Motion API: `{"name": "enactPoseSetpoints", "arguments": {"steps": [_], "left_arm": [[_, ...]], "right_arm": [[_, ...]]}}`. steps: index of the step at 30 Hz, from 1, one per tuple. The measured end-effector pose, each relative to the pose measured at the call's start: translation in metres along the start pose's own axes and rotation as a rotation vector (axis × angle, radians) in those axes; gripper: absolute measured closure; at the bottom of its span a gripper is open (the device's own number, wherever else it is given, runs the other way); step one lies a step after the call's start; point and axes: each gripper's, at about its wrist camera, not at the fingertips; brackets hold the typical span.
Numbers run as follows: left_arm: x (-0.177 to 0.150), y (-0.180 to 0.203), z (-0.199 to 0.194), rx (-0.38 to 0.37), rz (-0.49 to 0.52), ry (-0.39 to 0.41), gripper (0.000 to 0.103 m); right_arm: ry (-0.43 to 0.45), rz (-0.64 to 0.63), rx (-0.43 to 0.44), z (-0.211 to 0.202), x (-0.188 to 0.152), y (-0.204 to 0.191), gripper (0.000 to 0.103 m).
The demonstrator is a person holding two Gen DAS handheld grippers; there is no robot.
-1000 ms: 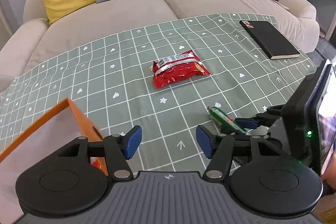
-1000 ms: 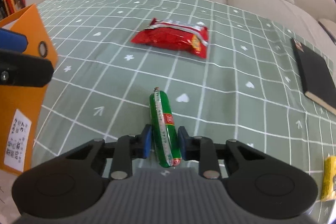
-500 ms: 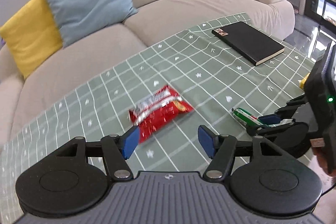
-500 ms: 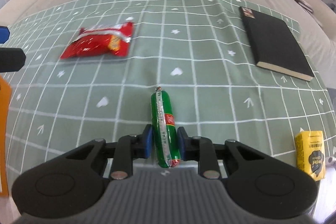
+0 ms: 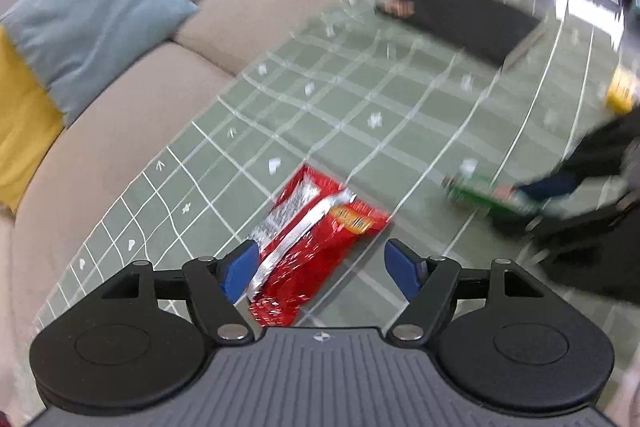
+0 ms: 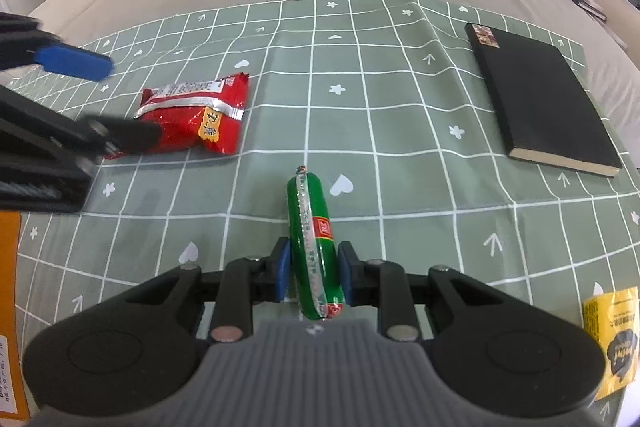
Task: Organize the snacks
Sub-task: 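Grasp the green tube candy with the right gripper while the left gripper approaches the red chip bag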
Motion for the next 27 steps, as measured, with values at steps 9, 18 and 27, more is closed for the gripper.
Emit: {"name": "enactPoseSetpoints", "arguments": {"steps": [9,18,27], "left_arm": [[0.003,0.0,0.044,-0.011,0.171,-0.07,0.018],[0.006,-0.014,0.052,-0.059,0.037,-0.065,0.027],[-0.001,0.012,0.027,-0.065,-0.031,-0.088,0.033]], "right_arm": [[0.012,-0.009,0.008,0.002,0.001,0.0,0.08],[0.021,-0.004,0.011,0.002,0.0,0.0,0.08],[0.001,0.01,0.007,-0.002,-0.002,0.0,0.08]]}}
Point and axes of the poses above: each gripper's, at about its wrist camera, not at the fingertips, and z roughly the way its jaws point, y to its right, x to its top, and after that the axes turned 7 degrees about z, right-handed
